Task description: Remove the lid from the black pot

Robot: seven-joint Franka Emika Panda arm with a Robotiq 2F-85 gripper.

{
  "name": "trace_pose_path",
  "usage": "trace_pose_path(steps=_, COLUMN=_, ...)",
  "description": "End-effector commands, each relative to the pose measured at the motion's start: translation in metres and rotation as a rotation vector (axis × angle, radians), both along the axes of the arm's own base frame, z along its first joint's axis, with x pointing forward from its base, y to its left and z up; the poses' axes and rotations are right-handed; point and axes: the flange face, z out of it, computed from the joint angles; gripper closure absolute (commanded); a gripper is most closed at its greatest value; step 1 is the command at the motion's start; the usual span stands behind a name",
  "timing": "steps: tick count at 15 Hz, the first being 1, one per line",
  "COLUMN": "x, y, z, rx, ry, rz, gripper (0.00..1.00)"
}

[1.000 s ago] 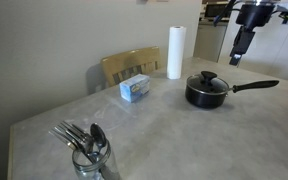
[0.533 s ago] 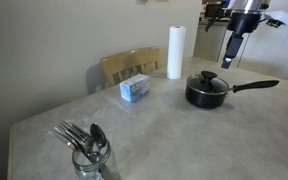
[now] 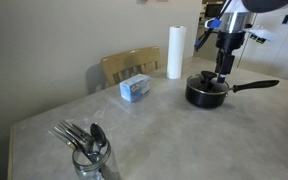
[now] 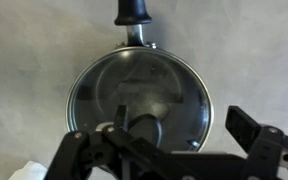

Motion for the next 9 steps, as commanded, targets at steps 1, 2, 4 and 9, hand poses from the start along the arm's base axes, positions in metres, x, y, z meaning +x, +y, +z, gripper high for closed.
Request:
trace_pose_path(steps=1, x=0.031, y=-0.009, z=-0.024, rx=-0.112, ry=0.008, rz=0.026, gripper=0.00)
trace_pose_path(steps=2, x=0.040, y=-0.011, z=-0.028, rx=-0.144, ry=0.005, rz=0.013, gripper=0.00)
trace_pose_path(steps=4, x=0.056, y=-0.010, z=-0.028, rx=-0.169, ry=0.008, rz=-0.043, gripper=0.00)
trace_pose_path(steps=9, x=0.059, y=-0.007, z=-0.024, rx=-0.149, ry=-0.008, rz=-0.066, gripper=0.00)
